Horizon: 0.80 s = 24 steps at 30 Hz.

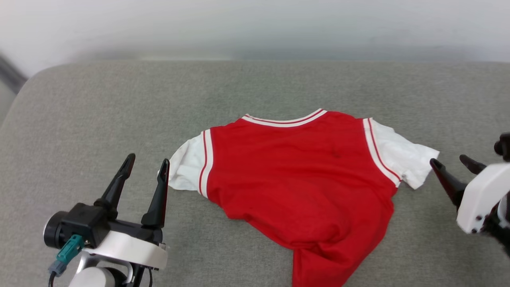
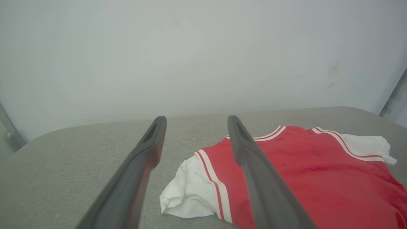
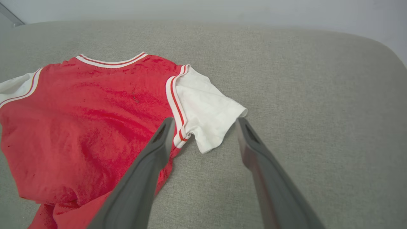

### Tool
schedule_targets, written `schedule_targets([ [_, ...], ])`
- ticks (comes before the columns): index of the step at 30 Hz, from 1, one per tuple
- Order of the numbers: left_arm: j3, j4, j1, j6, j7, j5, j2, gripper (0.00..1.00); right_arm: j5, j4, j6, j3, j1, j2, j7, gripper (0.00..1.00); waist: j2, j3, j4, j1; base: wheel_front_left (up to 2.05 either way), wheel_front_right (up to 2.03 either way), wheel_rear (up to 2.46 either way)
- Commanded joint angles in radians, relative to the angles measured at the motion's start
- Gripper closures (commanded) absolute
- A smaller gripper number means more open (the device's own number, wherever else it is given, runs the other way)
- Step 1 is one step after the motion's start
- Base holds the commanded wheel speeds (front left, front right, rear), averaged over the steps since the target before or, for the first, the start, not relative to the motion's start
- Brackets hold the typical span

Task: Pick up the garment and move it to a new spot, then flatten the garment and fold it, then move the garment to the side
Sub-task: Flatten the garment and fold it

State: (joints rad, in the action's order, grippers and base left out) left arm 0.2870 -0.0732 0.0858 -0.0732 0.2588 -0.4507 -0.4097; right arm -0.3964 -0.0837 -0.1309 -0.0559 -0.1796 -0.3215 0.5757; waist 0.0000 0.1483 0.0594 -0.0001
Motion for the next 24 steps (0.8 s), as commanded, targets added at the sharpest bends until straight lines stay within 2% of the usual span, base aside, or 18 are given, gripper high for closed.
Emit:
schedule_targets([
  [1,-0.004,-0.011,0.018,0.002,0.005,0.01,-0.005,0.0,-0.034,0.011,0.0,-0.01,-0.044,-0.008,0.086,0.0,0.0,0.029,0.028,0.0001,0.0,0.0,0.0],
  [5,-0.012,-0.027,0.04,0.004,0.006,0.002,0.001,0.0,-0.079,0.08,0.0,-0.06,-0.154,-0.034,0.368,0.0,0.0,0.072,0.07,0.0001,0.0,0.0,0.0],
  [9,-0.016,-0.031,0.062,0.008,0.006,0.003,0.0,0.0,-0.034,0.153,0.0,-0.098,-0.259,-0.052,0.521,0.0,0.0,0.115,0.109,0.0001,0.0,0.0,0.0],
  [14,-0.014,-0.036,0.084,0.017,0.007,0.008,0.005,0.0,0.048,0.231,0.0,-0.137,-0.336,-0.068,0.575,0.0,0.0,0.164,0.153,0.0001,0.0,0.0,0.0],
  [18,-0.014,-0.04,0.103,0.023,0.007,0.012,0.014,0.0,0.103,0.292,0.0,-0.149,-0.348,-0.076,0.562,0.0,0.0,0.195,0.181,0.0001,0.0,0.0,0.0],
  [24,-0.018,-0.042,0.115,0.029,0.008,0.013,0.025,0.0,0.098,0.366,0.0,-0.137,-0.314,-0.057,0.524,0.0,0.0,0.224,0.204,0.0001,0.0,0.0,0.0],
])
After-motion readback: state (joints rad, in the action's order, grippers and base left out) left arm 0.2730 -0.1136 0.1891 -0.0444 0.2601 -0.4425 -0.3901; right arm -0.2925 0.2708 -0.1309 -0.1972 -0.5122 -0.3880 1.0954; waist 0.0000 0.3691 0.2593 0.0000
